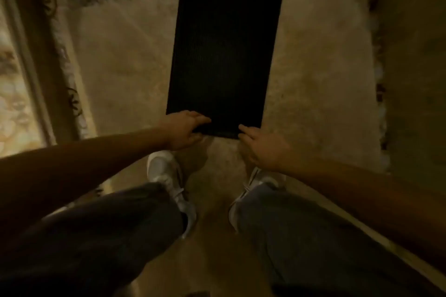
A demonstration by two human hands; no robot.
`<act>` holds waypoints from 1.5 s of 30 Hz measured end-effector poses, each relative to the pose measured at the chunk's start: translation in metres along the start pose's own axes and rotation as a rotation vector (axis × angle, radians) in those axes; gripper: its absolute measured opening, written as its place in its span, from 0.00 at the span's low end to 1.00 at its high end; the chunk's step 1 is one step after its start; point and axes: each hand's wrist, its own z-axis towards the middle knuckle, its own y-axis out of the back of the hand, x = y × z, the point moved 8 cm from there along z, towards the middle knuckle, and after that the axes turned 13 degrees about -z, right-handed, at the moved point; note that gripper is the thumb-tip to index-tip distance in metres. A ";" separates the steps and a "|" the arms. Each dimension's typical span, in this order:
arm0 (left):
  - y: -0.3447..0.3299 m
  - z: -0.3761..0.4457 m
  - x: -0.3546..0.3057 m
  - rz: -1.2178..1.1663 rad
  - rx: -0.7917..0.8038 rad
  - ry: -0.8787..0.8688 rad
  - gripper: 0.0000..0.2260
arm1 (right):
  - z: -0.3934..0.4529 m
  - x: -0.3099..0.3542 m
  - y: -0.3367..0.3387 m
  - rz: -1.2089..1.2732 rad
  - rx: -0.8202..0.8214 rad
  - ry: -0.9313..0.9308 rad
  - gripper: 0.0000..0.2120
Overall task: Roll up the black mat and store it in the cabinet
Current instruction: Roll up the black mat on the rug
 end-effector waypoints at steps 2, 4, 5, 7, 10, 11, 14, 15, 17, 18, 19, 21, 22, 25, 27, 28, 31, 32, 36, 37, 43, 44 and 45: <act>-0.005 0.017 0.013 0.001 -0.062 -0.092 0.22 | 0.014 -0.004 -0.020 -0.076 -0.055 0.053 0.29; -0.015 0.026 0.028 0.065 -0.049 -0.185 0.21 | 0.028 -0.014 -0.037 -0.042 -0.092 0.038 0.29; -0.019 0.030 0.036 0.103 -0.035 -0.228 0.22 | 0.035 -0.018 -0.041 -0.022 -0.118 0.040 0.29; -0.026 0.037 0.047 0.157 -0.039 -0.301 0.24 | 0.045 -0.023 -0.043 0.012 -0.196 0.074 0.26; -0.030 0.046 0.058 0.192 -0.114 -0.398 0.24 | 0.055 -0.031 -0.037 0.009 -0.336 0.117 0.23; -0.032 0.048 0.060 0.193 -0.140 -0.423 0.23 | 0.057 -0.032 -0.036 0.028 -0.357 0.142 0.22; -0.033 0.049 0.061 0.144 -0.248 -0.504 0.18 | 0.056 -0.037 -0.030 0.131 -0.427 0.223 0.19; -0.032 0.047 0.061 0.123 -0.272 -0.515 0.17 | 0.052 -0.038 -0.028 0.151 -0.448 0.238 0.18; -0.028 0.044 0.060 0.087 -0.311 -0.508 0.16 | 0.044 -0.039 -0.022 0.141 -0.491 0.251 0.16; -0.025 0.041 0.058 0.086 -0.333 -0.501 0.17 | 0.041 -0.039 -0.019 0.129 -0.509 0.250 0.16; -0.023 0.040 0.056 0.090 -0.349 -0.480 0.17 | 0.040 -0.041 -0.016 0.127 -0.514 0.233 0.15; -0.021 0.038 0.053 0.084 -0.398 -0.409 0.19 | 0.042 -0.047 -0.011 0.154 -0.525 0.167 0.14; -0.020 0.039 0.053 0.075 -0.422 -0.370 0.20 | 0.043 -0.050 -0.009 0.183 -0.546 0.128 0.14; -0.021 0.039 0.051 0.063 -0.471 -0.310 0.20 | 0.043 -0.056 -0.006 0.276 -0.625 0.060 0.14; -0.027 0.037 0.048 0.059 -0.477 -0.298 0.18 | 0.040 -0.054 -0.007 0.314 -0.633 0.084 0.15; -0.032 0.034 0.045 0.062 -0.471 -0.300 0.18 | 0.039 -0.051 -0.010 0.323 -0.612 0.110 0.16; -0.047 0.028 0.039 0.022 -0.435 -0.363 0.15 | 0.037 -0.034 -0.023 0.308 -0.501 0.197 0.21; -0.048 0.027 0.039 0.020 -0.421 -0.389 0.15 | 0.037 -0.031 -0.028 0.282 -0.481 0.206 0.23; -0.053 0.036 0.042 0.256 -0.371 -0.526 0.19 | 0.041 -0.035 -0.033 0.250 -0.531 0.088 0.23; -0.051 0.039 0.043 0.298 -0.375 -0.560 0.20 | 0.043 -0.030 -0.032 0.151 -0.552 0.045 0.21; -0.056 0.050 0.039 0.375 -0.357 -0.786 0.12 | 0.069 0.024 -0.036 -0.132 -0.615 -0.067 0.23; -0.058 0.049 0.039 0.372 -0.346 -0.801 0.12 | 0.070 0.027 -0.038 -0.125 -0.634 -0.059 0.25; -0.060 0.049 0.039 0.364 -0.340 -0.808 0.13 | 0.069 0.028 -0.041 -0.124 -0.659 -0.048 0.26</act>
